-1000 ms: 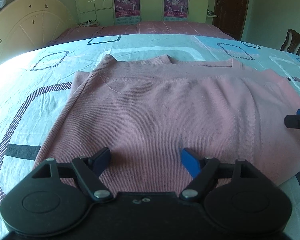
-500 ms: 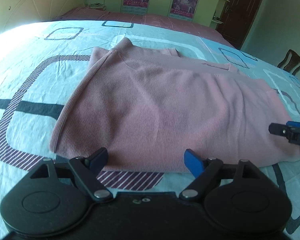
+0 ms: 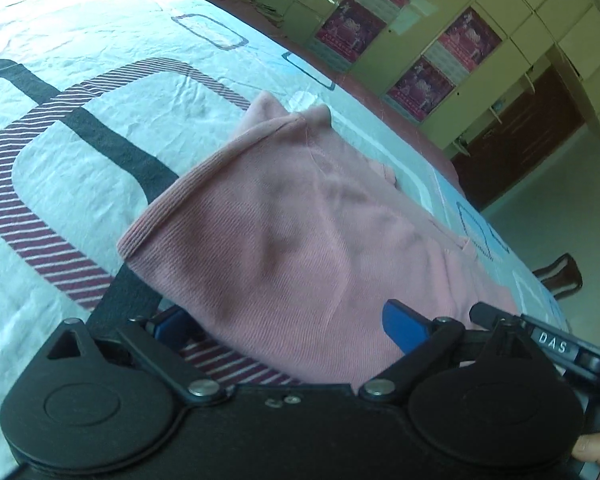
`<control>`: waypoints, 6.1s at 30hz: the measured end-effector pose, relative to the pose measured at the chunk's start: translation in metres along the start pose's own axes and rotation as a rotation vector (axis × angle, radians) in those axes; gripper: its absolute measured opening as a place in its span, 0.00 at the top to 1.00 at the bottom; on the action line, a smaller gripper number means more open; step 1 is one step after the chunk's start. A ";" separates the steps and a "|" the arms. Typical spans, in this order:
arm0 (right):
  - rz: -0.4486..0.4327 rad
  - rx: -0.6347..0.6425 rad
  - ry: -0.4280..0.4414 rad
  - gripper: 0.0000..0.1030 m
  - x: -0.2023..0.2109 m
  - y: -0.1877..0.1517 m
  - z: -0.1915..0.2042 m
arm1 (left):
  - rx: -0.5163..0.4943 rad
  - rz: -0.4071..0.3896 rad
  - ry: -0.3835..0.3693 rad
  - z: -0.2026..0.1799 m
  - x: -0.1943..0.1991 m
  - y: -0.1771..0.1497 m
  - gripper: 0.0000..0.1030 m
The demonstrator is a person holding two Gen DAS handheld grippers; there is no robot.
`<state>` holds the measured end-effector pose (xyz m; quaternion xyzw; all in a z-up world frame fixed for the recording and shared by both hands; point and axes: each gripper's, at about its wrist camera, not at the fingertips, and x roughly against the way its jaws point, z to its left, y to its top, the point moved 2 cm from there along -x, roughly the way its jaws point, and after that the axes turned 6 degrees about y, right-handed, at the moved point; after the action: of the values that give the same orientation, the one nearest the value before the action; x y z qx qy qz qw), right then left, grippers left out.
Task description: Fold small clothes
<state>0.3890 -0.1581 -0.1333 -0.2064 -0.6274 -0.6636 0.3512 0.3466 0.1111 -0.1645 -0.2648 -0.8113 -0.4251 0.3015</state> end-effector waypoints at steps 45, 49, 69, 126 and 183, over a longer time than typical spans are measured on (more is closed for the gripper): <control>-0.081 -0.447 0.113 0.33 0.073 -0.031 -0.217 | -0.644 -0.070 -0.299 -0.270 -0.057 -0.105 0.88; -0.073 -0.462 0.210 0.33 0.073 -0.027 -0.219 | -0.821 -0.043 -0.256 -0.267 -0.054 -0.144 0.75; 0.048 -0.475 0.373 0.87 0.012 -0.028 -0.189 | -0.526 -0.147 -0.106 -0.178 -0.003 -0.057 0.36; 0.134 -0.176 0.005 0.97 0.094 -0.073 -0.206 | -0.624 -0.071 -0.185 -0.236 -0.040 -0.094 0.30; -0.017 -0.199 -0.108 0.93 -0.024 0.023 -0.256 | -0.528 -0.062 -0.066 -0.238 -0.124 -0.016 0.35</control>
<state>0.4649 -0.4030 -0.1674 -0.2704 -0.5780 -0.7135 0.2893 0.4823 -0.1210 -0.1529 -0.3230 -0.6894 -0.6223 0.1821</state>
